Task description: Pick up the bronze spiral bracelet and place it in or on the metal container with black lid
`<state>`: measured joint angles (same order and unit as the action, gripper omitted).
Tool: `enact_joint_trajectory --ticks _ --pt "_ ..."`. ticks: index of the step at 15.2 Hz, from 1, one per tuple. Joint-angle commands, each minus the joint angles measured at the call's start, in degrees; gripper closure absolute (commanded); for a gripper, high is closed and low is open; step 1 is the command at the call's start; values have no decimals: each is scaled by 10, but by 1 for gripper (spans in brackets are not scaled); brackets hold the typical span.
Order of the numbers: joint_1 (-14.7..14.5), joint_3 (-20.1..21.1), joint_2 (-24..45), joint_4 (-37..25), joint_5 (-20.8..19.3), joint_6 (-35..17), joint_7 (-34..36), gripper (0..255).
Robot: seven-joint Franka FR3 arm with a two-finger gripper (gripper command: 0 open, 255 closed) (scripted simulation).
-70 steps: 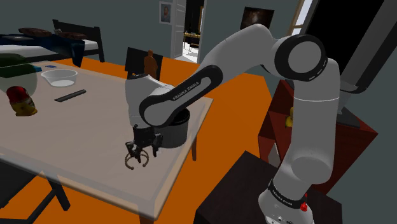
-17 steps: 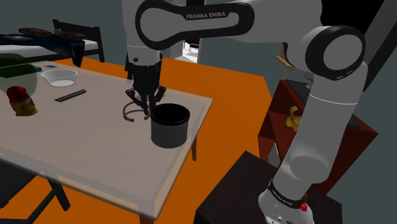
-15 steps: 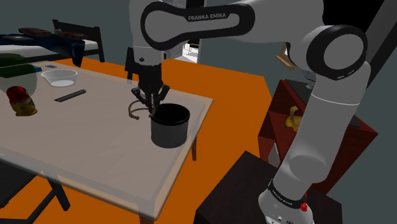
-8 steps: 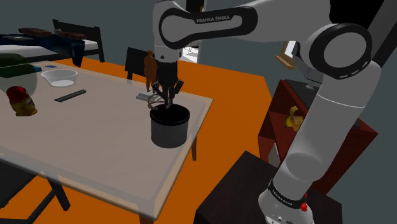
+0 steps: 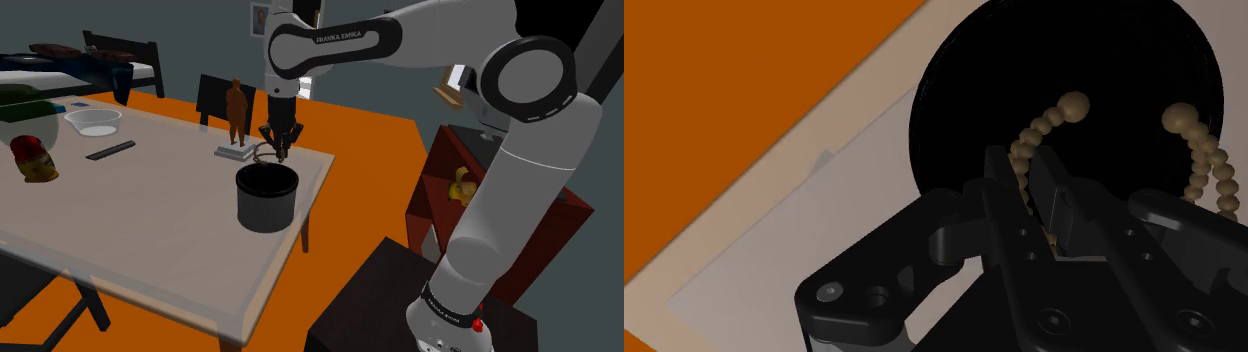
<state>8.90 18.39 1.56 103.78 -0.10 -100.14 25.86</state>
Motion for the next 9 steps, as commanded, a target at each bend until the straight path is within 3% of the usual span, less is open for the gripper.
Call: enact_joint_trajectory --ticks 1,9 --pt "1 -1 0 16 0 -16 -2 255" --pt "0 0 10 66 -3 -76 0 255"
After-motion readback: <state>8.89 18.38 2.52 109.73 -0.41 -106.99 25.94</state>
